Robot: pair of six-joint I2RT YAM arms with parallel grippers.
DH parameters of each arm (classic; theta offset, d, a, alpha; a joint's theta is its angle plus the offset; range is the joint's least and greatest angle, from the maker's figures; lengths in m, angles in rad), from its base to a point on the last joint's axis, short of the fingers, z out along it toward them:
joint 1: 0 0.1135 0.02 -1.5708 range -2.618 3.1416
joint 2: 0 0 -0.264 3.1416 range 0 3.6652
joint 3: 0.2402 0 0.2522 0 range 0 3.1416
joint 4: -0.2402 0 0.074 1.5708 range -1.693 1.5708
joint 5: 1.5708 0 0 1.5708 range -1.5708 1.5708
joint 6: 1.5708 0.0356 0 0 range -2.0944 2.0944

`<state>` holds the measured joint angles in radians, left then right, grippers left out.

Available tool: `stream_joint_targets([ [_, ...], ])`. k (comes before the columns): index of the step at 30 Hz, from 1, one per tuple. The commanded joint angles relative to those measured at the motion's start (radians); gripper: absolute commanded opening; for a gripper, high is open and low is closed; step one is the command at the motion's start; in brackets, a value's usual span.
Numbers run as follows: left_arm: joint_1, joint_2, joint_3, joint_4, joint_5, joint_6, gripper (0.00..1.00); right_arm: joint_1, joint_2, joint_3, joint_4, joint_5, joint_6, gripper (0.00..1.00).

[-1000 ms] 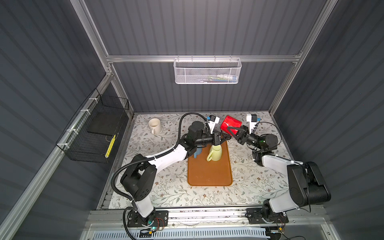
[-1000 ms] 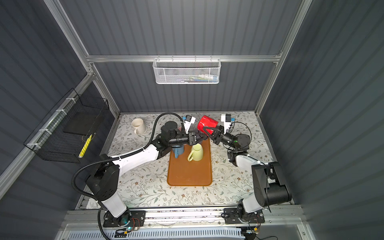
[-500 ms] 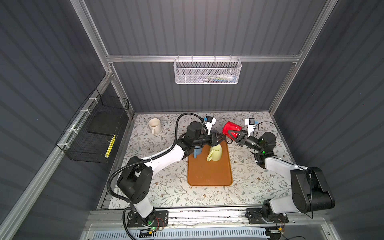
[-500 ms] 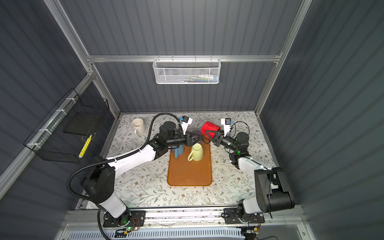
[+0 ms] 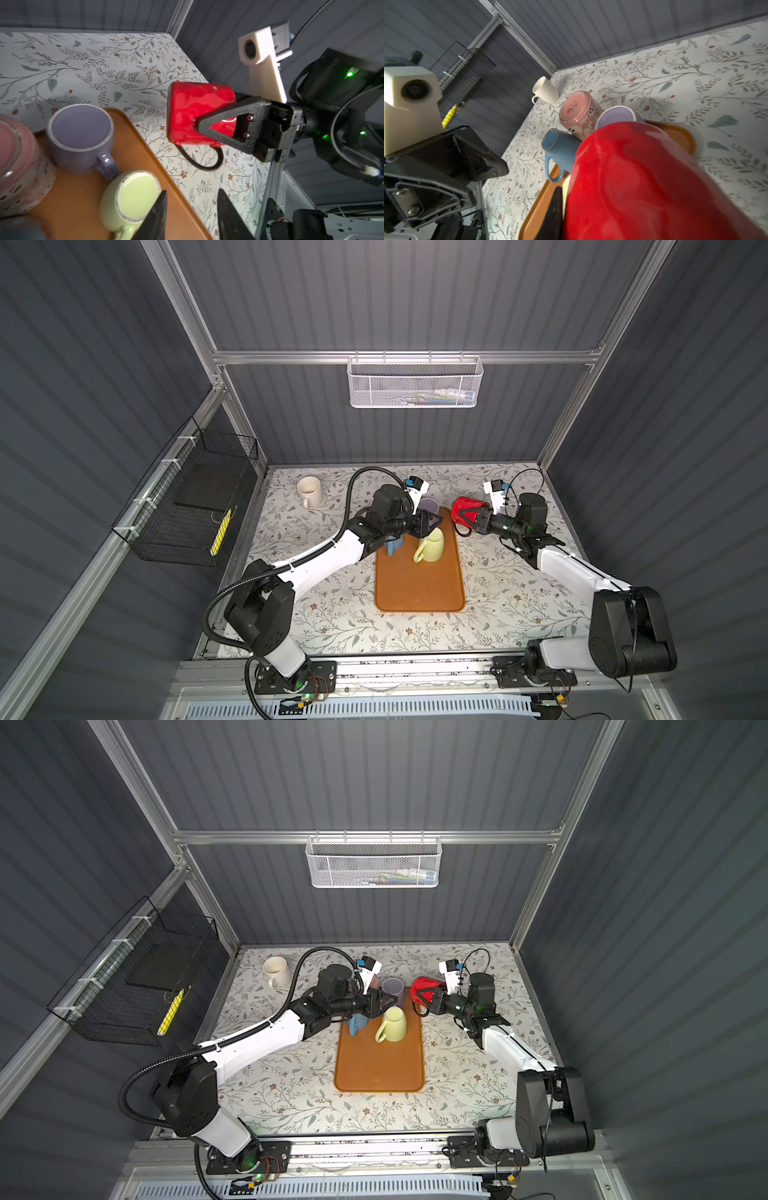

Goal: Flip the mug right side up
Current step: 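Carry the red mug with the right gripper beyond the tray, turning it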

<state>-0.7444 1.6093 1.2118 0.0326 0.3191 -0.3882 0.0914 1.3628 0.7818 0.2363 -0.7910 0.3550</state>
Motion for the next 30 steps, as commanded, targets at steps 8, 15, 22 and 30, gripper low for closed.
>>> stream_joint_targets([
  [8,0.003,-0.062,0.047,-0.192,-0.158,0.150,0.39,-0.036,0.000,0.192,-0.431,0.206,-0.188,0.00],
  [15,0.002,-0.108,0.019,-0.283,-0.272,0.220,0.39,-0.041,0.058,0.314,-0.618,0.265,-0.269,0.00],
  [22,0.003,-0.131,-0.009,-0.314,-0.313,0.252,0.38,-0.041,0.141,0.485,-0.845,0.363,-0.385,0.00],
  [30,0.002,-0.147,-0.032,-0.327,-0.336,0.273,0.37,-0.056,0.256,0.658,-1.028,0.446,-0.514,0.00],
])
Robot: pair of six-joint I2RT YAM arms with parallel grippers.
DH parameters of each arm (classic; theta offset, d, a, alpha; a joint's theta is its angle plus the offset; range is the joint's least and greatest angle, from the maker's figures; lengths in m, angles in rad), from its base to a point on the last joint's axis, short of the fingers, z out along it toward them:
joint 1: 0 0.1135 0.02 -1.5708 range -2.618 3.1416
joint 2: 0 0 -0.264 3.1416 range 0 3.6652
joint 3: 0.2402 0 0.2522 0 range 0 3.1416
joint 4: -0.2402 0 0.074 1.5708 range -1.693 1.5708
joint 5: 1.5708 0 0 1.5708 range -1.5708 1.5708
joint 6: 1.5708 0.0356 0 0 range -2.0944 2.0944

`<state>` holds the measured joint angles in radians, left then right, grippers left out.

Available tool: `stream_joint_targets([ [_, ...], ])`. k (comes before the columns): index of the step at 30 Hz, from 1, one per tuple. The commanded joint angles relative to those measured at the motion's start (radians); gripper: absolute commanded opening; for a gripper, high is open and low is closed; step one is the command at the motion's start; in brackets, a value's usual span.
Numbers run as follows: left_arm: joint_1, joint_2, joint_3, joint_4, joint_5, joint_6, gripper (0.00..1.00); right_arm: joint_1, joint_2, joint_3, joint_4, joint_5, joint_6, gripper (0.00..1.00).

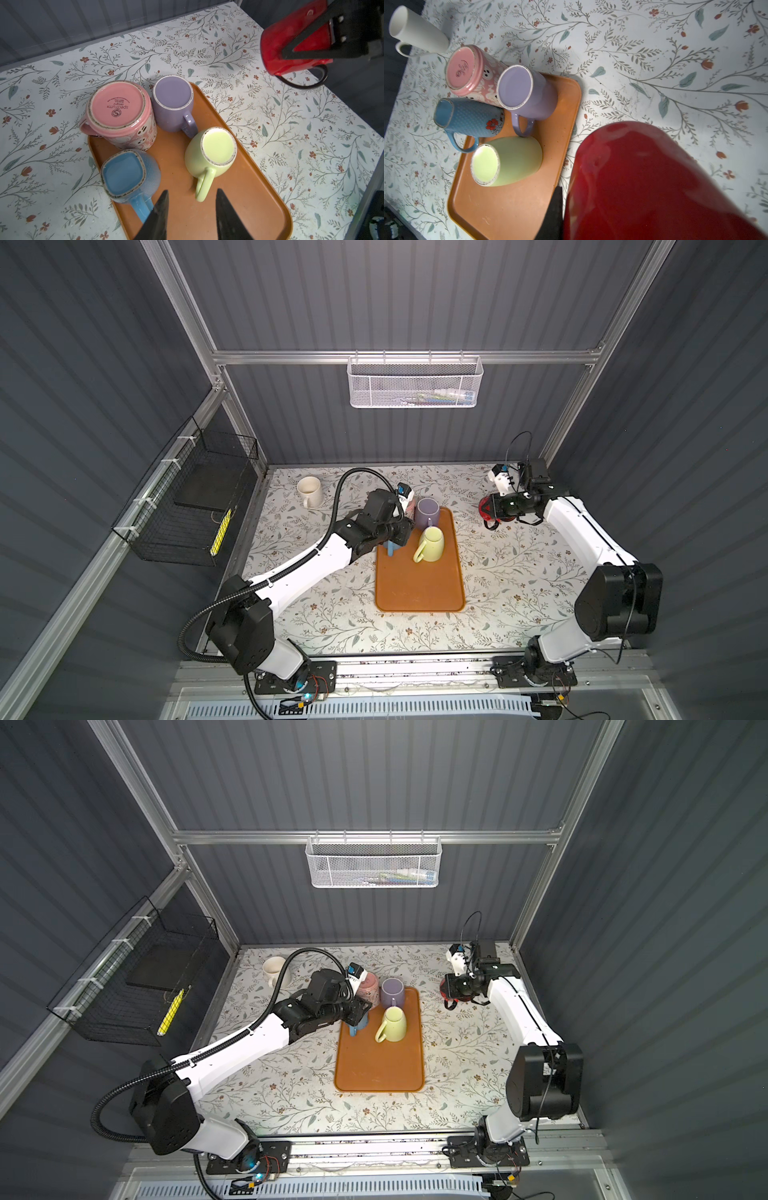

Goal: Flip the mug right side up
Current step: 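Carry the red mug with the right gripper beyond the tray, turning it, then lower the red mug upright onto the table with the right gripper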

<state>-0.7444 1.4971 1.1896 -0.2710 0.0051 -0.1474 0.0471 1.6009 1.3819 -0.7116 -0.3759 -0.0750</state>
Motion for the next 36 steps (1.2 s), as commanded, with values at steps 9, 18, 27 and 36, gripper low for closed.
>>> stream_joint_targets([
  [9,0.002,-0.072,-0.036,-0.066,-0.057,0.046,0.37,-0.024,0.237,0.301,-0.272,0.153,-0.216,0.00],
  [18,0.002,-0.092,-0.041,-0.140,-0.118,0.047,0.37,-0.055,0.408,0.456,-0.270,0.199,-0.279,0.00],
  [27,0.002,-0.047,-0.001,-0.184,-0.134,0.030,0.37,-0.082,0.634,0.728,-0.361,0.250,-0.368,0.00],
  [36,0.002,-0.009,0.027,-0.210,-0.139,0.013,0.36,-0.085,0.832,0.996,-0.453,0.261,-0.411,0.00],
])
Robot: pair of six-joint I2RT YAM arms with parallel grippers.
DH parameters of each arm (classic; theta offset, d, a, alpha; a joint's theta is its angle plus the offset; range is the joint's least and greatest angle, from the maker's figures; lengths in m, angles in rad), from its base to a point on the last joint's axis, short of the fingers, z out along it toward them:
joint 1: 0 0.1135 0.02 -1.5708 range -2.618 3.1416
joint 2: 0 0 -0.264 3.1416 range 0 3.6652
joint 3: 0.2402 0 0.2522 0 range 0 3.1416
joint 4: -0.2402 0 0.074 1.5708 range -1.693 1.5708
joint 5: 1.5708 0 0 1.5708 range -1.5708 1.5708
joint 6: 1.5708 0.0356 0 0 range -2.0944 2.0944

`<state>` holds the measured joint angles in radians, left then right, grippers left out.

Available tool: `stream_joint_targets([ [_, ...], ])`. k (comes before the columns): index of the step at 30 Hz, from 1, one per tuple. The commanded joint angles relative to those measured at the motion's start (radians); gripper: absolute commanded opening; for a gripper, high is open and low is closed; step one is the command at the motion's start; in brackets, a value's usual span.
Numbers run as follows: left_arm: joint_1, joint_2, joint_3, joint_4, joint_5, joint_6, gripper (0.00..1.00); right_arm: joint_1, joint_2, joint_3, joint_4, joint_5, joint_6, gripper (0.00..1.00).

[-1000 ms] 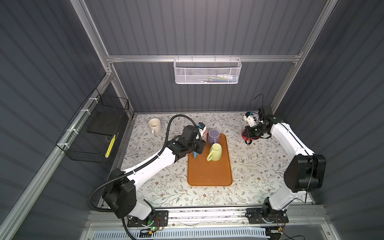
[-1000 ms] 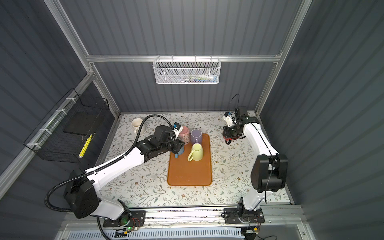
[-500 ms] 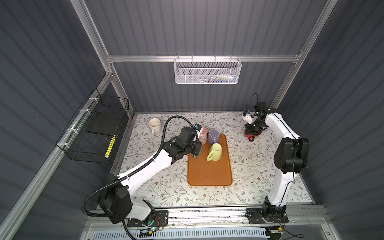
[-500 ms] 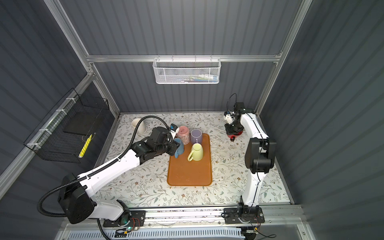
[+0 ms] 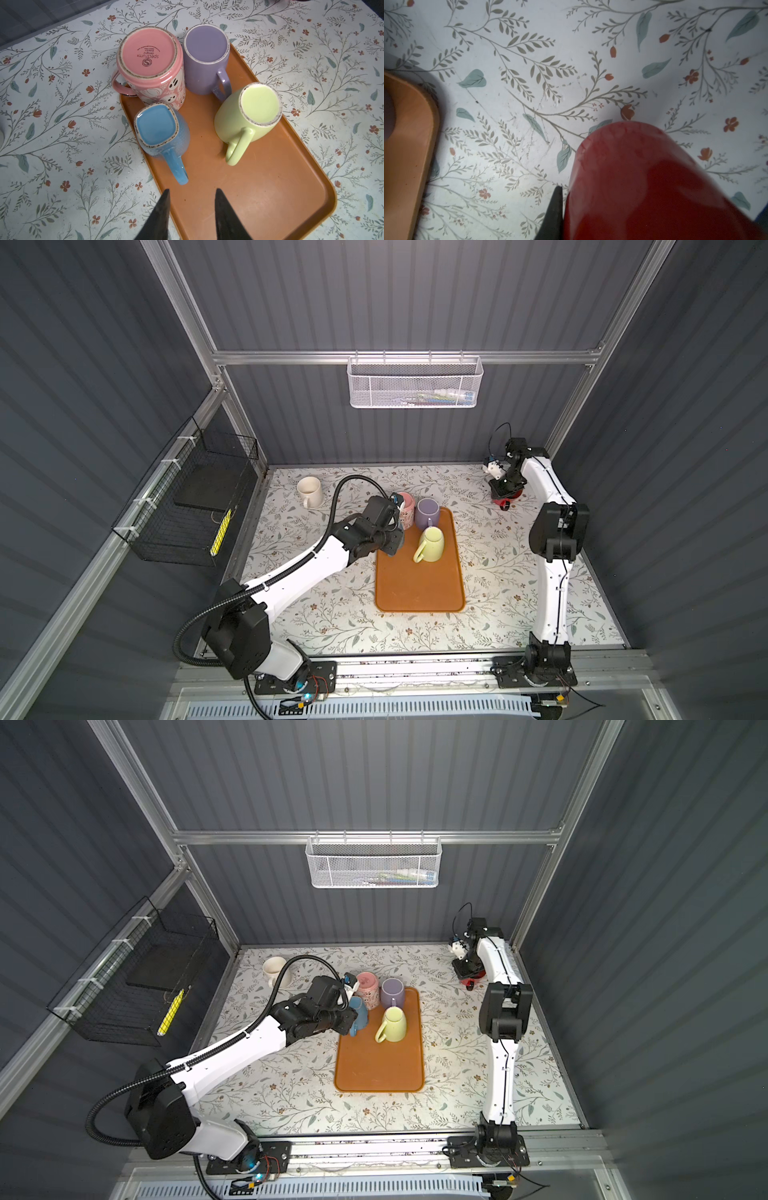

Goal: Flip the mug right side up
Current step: 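Lower the red mug upright onto the table with the right gripper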

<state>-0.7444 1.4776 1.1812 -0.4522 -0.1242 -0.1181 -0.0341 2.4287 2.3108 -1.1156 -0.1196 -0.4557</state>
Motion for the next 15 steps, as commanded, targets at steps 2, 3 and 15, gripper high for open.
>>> stream_joint_targets([
  [2,0.003,0.016,0.034,-0.025,-0.008,-0.021,0.36,-0.003,0.025,0.096,-0.053,-0.009,-0.031,0.00],
  [3,0.002,0.020,0.035,-0.024,-0.008,-0.024,0.36,-0.003,0.039,0.111,-0.058,-0.009,-0.031,0.00],
  [15,0.003,0.029,0.040,-0.029,-0.009,-0.035,0.36,-0.001,0.104,0.142,-0.029,0.010,-0.025,0.00],
])
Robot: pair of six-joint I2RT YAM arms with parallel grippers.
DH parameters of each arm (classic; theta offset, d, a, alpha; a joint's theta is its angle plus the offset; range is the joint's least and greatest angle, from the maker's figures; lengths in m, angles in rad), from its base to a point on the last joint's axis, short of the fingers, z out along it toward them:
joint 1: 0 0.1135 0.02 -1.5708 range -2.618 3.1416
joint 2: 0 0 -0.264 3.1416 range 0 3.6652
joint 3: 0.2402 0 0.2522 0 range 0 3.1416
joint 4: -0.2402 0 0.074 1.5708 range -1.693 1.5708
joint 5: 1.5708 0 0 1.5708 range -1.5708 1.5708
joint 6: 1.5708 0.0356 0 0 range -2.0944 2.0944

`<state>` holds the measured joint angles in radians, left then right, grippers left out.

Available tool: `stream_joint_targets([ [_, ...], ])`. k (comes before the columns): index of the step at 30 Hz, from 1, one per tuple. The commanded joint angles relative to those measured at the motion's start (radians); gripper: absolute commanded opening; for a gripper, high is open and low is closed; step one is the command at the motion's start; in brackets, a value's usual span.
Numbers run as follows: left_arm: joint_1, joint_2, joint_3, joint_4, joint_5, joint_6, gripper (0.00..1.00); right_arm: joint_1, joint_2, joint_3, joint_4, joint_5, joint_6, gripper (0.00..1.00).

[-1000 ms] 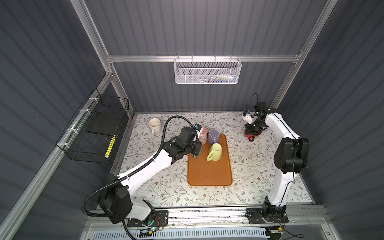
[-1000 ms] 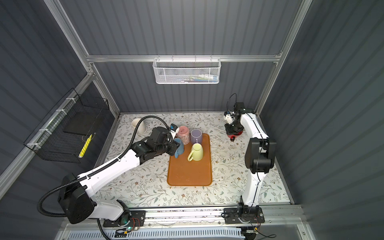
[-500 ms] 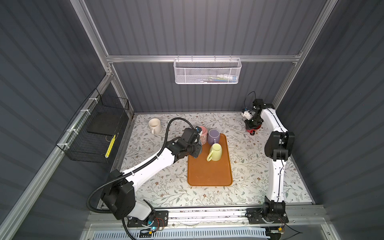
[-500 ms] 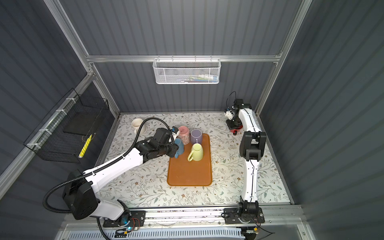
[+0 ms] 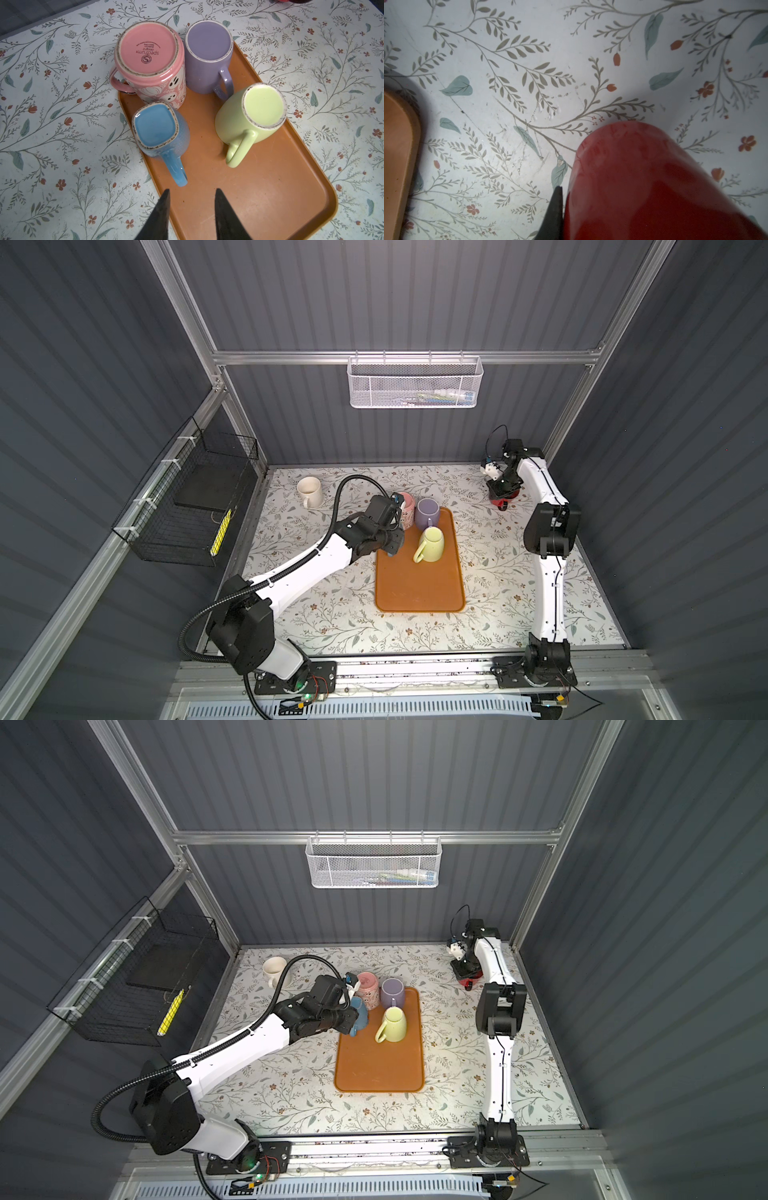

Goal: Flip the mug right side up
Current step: 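Lower the red mug upright onto the table with the right gripper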

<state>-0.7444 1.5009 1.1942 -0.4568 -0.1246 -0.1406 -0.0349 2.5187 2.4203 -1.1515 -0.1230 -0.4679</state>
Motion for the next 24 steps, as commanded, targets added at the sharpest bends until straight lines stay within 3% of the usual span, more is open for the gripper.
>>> stream_joint_targets([
  [1,0.002,0.007,0.027,-0.024,-0.010,-0.013,0.36,0.000,0.015,0.033,0.011,0.015,-0.012,0.00],
  [11,0.003,0.016,0.029,-0.027,-0.015,-0.013,0.36,0.004,0.038,0.037,0.024,0.016,-0.015,0.00],
  [24,0.002,0.018,0.027,-0.025,-0.012,-0.020,0.36,0.008,0.034,0.065,0.024,0.032,-0.013,0.27],
])
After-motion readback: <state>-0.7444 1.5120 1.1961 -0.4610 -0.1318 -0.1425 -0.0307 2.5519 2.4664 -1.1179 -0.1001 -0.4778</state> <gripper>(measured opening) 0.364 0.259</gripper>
